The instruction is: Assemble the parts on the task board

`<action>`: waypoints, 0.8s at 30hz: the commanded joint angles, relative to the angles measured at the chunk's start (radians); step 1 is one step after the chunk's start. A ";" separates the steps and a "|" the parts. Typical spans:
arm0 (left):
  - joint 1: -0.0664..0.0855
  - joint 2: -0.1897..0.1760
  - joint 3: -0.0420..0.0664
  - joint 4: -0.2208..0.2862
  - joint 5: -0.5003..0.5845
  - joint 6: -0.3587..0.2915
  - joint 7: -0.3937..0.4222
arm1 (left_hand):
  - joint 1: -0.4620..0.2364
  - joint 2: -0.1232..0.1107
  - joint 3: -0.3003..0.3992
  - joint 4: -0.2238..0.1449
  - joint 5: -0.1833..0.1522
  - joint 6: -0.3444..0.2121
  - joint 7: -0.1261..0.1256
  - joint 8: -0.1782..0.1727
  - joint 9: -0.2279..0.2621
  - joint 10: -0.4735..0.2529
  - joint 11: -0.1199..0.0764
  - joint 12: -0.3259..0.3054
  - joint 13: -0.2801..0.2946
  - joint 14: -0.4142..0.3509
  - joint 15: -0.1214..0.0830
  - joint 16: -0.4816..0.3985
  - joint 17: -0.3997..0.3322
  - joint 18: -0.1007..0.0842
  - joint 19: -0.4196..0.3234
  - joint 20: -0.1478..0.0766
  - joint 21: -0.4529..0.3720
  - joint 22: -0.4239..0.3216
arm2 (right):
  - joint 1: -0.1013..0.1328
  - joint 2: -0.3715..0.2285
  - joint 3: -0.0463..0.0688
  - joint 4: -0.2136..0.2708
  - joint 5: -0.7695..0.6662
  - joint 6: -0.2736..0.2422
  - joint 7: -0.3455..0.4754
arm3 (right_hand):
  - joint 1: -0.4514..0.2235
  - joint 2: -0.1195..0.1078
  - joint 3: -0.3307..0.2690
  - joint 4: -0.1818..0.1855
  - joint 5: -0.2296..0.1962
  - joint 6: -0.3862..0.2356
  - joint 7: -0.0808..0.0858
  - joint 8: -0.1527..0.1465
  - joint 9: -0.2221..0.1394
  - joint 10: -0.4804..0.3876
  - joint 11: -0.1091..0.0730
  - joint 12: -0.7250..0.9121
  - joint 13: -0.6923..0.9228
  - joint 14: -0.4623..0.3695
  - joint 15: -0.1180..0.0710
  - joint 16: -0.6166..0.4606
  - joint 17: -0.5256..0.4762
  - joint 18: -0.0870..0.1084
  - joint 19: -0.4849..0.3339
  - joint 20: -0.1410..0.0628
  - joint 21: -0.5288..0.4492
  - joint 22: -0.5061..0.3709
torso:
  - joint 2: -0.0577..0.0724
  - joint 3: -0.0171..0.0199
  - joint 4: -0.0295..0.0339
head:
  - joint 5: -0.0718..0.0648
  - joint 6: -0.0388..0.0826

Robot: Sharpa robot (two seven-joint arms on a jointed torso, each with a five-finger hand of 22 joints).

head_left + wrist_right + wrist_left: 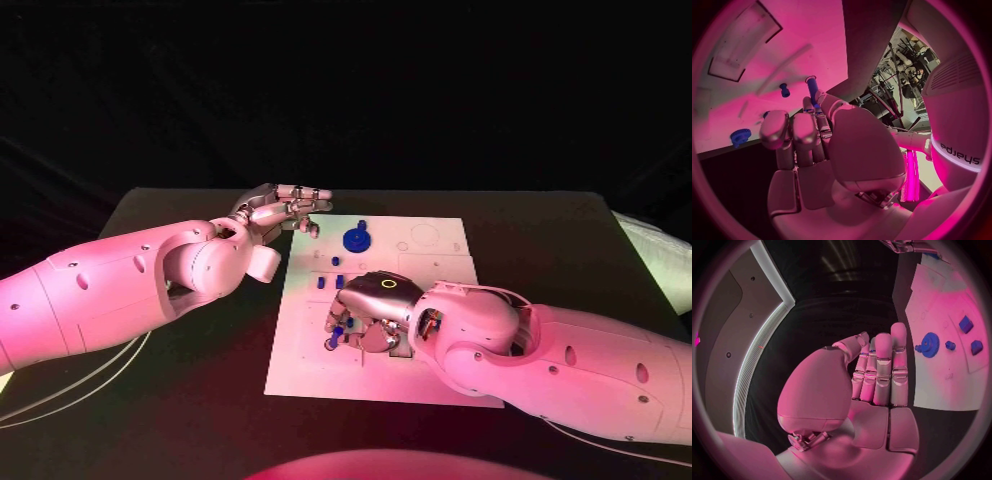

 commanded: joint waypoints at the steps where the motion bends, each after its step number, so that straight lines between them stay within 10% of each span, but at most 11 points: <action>1: 0.000 0.003 0.001 0.001 0.004 0.018 0.012 | 0.004 0.005 -0.005 0.000 0.007 -0.004 0.004 0.003 -0.001 -0.005 -0.001 0.005 -0.001 -0.008 0.002 -0.006 -0.001 0.019 -0.004 0.002 -0.006 -0.001 | -0.002 0.005 0.000 -0.005 -0.032 0.020 -0.026 | -0.007 0.001 0.007 -0.001 0.004 0.000 0.005 -0.002 0.001 0.020 -0.009 -0.002 0.000 0.023 0.005 0.004 0.001 -0.015 0.000 0.007 0.005 0.001 | 0.000 -0.0003 0.0009 | 0.001 -0.001; 24: 0.000 0.002 0.001 0.000 0.004 0.019 0.009 | 0.004 0.005 -0.005 0.000 0.007 -0.004 0.004 0.003 -0.001 -0.005 -0.001 0.005 -0.001 -0.008 0.002 -0.006 -0.001 0.019 -0.004 0.002 -0.006 -0.001 | -0.012 0.027 -0.003 -0.017 -0.027 0.048 -0.032 | -0.010 0.002 0.008 -0.001 0.006 0.001 0.004 -0.001 0.001 0.022 -0.010 -0.002 0.000 0.023 0.004 0.005 0.001 -0.014 0.000 0.007 0.005 0.001 | 0.000 -0.0004 -0.0002 | 0.004 -0.007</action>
